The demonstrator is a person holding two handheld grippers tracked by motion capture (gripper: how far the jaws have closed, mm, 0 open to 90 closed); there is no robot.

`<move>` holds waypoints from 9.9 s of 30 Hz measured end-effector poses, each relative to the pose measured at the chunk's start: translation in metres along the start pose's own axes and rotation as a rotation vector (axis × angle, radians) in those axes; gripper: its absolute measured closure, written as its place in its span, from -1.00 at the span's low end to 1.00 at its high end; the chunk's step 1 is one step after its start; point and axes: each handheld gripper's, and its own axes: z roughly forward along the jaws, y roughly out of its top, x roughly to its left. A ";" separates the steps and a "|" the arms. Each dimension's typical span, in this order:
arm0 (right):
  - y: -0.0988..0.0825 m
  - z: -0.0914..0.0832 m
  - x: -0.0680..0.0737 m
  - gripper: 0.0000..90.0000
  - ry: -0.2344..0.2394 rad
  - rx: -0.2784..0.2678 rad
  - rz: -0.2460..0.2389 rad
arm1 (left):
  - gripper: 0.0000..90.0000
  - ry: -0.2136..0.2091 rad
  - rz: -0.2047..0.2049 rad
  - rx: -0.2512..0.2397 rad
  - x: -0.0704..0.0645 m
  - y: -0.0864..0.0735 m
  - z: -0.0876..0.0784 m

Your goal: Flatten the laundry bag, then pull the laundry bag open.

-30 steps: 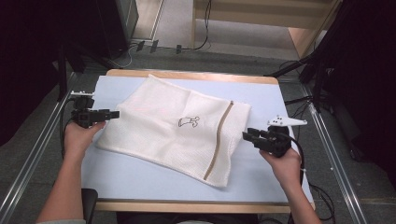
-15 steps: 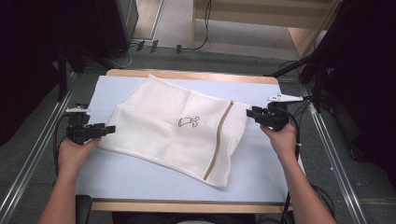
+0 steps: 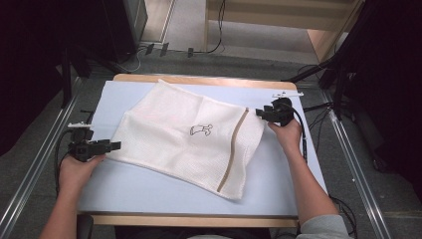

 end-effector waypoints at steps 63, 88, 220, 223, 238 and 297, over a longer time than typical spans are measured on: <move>-0.104 -0.093 0.044 0.75 0.125 0.196 -0.016 | 0.89 -0.036 -0.061 -0.057 0.035 0.081 0.050; -0.058 -0.080 0.039 0.12 0.144 0.028 -0.033 | -0.06 0.022 -0.025 -0.076 0.002 0.057 0.001; -0.055 -0.029 0.080 0.85 0.161 0.237 -0.121 | 0.95 -0.148 0.104 0.151 -0.073 0.027 0.061; -0.053 -0.026 0.075 0.85 0.156 0.209 -0.096 | 0.94 -0.133 0.094 0.112 -0.065 0.039 0.064; -0.037 0.007 0.057 0.73 0.142 0.125 -0.017 | 0.87 -0.094 0.067 0.067 -0.044 0.071 0.089; -0.076 -0.068 0.082 0.80 0.251 0.157 -0.039 | -0.12 -0.264 0.305 -0.002 -0.152 0.058 0.060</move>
